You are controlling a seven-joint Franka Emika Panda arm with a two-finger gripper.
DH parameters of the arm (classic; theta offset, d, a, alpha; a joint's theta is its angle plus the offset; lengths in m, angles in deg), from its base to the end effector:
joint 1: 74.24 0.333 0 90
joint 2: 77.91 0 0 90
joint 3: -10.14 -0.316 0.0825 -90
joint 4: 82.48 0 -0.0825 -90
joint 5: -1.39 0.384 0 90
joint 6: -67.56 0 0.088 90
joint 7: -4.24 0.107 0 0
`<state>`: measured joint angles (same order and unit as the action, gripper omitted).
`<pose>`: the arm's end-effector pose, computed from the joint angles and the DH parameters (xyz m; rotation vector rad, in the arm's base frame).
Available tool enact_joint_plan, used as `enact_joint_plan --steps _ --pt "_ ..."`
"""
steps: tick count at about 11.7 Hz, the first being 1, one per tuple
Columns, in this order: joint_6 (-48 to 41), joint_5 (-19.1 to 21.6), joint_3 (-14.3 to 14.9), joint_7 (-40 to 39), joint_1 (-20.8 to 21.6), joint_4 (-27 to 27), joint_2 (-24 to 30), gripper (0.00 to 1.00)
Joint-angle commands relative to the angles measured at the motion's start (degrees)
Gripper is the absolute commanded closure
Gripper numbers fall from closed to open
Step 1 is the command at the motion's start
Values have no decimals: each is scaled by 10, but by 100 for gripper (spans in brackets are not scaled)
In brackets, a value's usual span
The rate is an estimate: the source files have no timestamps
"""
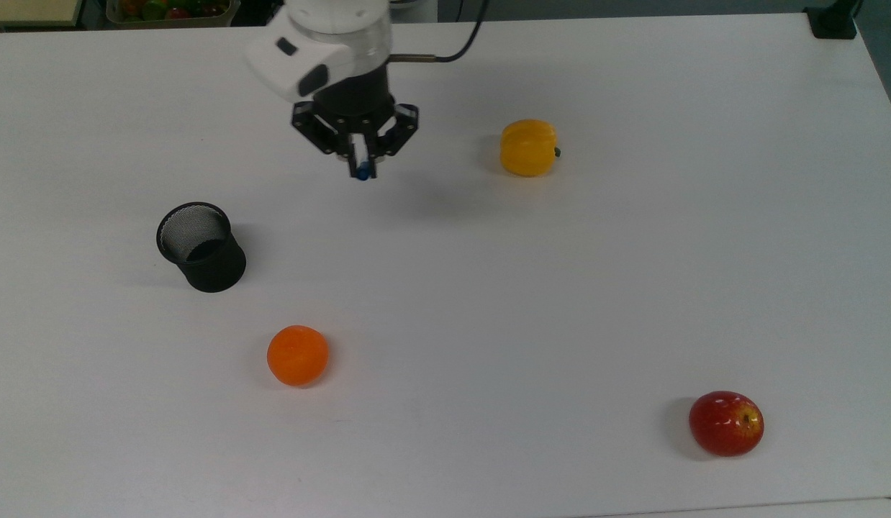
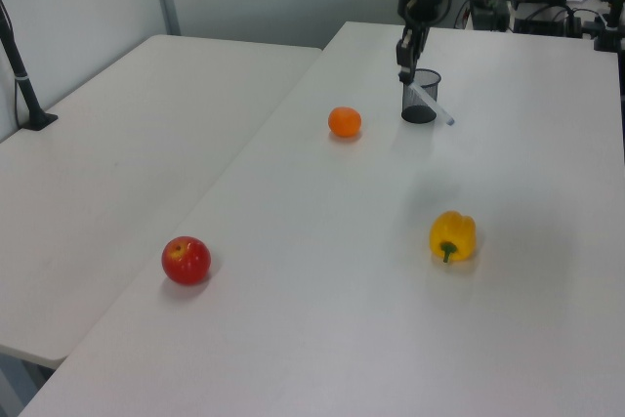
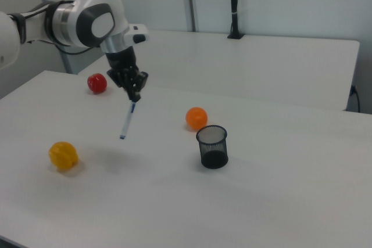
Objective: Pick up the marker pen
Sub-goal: 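Lift the marker up out of the pen cup, then carry the marker toward the yellow bell pepper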
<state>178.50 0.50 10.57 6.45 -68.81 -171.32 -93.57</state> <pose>0.6542 0.0567 0.5023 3.1257 0.0841 0.1772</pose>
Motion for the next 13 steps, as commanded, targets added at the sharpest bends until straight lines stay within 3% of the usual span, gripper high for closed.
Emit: enact_joint_plan --steps 1,5,10,13 --pt "-70 6 5 33 43 -18 16 90" --pt "-70 7 5 45 63 -32 -2 90" --pt "-39 -3 6 58 83 -32 -78 90" --pt "-22 -9 6 65 90 -30 -96 87"
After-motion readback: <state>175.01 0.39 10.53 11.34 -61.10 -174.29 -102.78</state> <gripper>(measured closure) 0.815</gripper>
